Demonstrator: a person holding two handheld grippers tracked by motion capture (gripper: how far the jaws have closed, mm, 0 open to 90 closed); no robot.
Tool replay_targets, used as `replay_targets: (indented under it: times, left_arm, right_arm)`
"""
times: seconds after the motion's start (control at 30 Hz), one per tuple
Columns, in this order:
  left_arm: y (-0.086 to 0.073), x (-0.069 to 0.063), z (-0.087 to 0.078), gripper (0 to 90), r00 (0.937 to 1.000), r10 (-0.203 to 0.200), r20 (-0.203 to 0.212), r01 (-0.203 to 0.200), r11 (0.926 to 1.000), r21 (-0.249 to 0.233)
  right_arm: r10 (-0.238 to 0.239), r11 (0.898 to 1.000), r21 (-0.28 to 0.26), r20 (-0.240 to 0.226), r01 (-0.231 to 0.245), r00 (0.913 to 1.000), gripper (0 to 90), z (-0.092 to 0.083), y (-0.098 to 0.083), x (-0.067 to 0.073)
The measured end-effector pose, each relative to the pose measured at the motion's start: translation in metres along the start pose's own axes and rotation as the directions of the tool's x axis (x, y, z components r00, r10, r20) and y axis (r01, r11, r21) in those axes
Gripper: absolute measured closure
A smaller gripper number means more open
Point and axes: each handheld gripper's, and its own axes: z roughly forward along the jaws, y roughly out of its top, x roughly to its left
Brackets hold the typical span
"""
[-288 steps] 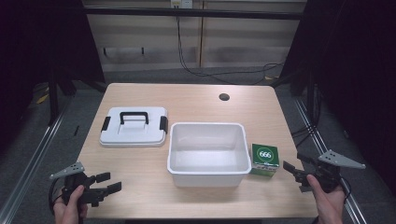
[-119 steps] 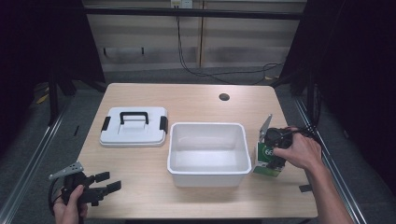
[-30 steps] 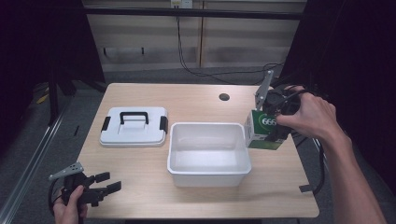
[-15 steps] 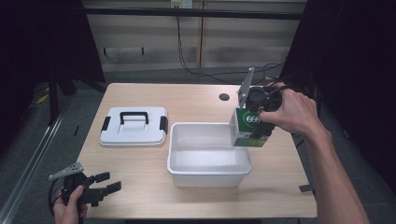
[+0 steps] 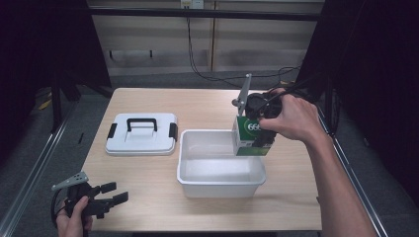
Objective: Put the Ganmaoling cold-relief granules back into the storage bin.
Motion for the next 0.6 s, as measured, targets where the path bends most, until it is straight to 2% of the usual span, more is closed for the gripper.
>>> replay_targets:
  times: [0.4,0.6]
  left_arm:
    - [0.0,0.0,-0.001,16.3,1.0,0.004,0.003,-0.004,1.0,0.001]
    - [0.0,0.0,0.0,16.3,1.0,0.001,0.003,-0.001,1.0,0.001]
  right_arm:
    - [-0.025,0.999,0.026,-0.004,0.025,0.9997,15.6,0.018,0.014,-0.002]
    - [-0.022,0.999,0.041,-0.03,0.024,0.9993,15.6,0.034,0.013,-0.004]
